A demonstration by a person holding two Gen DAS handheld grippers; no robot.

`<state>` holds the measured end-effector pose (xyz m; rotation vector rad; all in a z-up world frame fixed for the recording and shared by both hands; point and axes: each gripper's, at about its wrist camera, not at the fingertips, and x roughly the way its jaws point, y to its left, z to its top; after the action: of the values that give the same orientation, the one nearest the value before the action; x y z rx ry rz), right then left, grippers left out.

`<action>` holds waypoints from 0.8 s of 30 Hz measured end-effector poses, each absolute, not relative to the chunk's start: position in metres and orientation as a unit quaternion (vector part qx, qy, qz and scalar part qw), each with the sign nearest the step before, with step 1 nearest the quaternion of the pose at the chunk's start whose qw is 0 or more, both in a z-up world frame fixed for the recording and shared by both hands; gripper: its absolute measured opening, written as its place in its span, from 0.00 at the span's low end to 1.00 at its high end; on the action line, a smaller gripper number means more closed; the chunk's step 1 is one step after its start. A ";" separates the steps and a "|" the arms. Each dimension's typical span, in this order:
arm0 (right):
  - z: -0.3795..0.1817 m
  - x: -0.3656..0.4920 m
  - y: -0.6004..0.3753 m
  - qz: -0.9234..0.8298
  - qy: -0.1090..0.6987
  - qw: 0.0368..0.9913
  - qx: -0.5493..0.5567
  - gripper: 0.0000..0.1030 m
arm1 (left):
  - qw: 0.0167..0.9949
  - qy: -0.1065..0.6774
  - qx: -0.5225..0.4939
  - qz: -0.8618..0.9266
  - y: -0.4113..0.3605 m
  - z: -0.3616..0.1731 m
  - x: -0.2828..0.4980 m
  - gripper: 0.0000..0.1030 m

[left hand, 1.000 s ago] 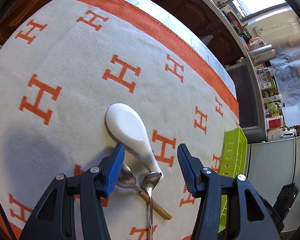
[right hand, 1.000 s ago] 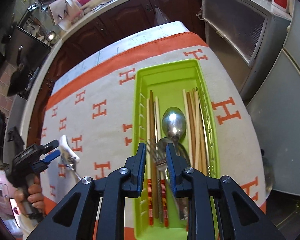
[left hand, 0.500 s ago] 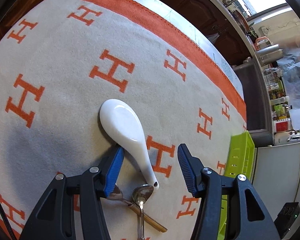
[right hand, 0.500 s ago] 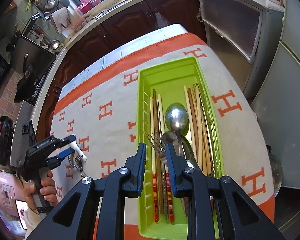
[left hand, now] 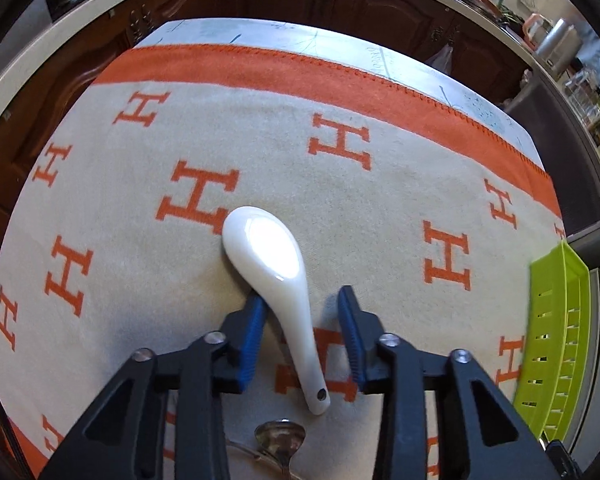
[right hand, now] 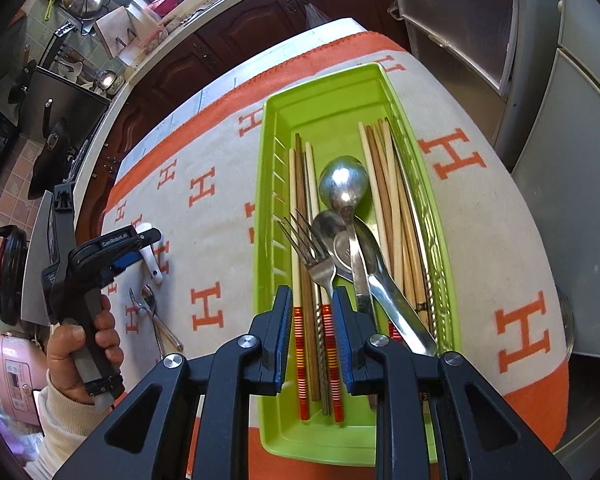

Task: Organize utensils
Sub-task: 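Grasp the white ceramic spoon by its handle with the left gripper, then carry the white ceramic spoon into the green tray and open the left gripper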

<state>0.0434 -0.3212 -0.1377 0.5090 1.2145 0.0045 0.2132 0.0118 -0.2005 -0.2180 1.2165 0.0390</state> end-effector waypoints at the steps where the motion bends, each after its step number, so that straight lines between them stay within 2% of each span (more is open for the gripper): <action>1: -0.139 0.042 -0.322 0.002 0.565 0.790 0.238 0.20 | 0.816 0.570 -0.096 0.023 0.011 -0.200 0.214 0.23; 3: -0.142 0.041 -0.323 0.003 0.565 0.788 0.243 0.20 | 0.815 0.570 -0.100 0.023 0.011 -0.199 0.214 0.20; 5: -0.144 0.040 -0.324 0.003 0.566 0.788 0.243 0.20 | 0.814 0.571 -0.105 0.013 0.011 -0.199 0.215 0.09; 8: -0.146 0.040 -0.325 0.005 0.567 0.786 0.246 0.20 | 0.815 0.568 -0.112 0.004 0.012 -0.201 0.214 0.06; 16: -0.146 0.032 -0.330 0.005 0.558 0.791 0.252 0.20 | 0.812 0.563 -0.136 -0.065 -0.002 -0.196 0.200 0.05; 24: -0.139 0.014 -0.343 -0.010 0.535 0.804 0.259 0.20 | 0.815 0.542 -0.133 -0.155 -0.040 -0.145 0.158 0.05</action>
<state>0.0142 -0.3433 -0.1386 0.5543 1.1468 -0.0211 0.1583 -0.0403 -0.1451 -0.2838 1.1555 -0.3312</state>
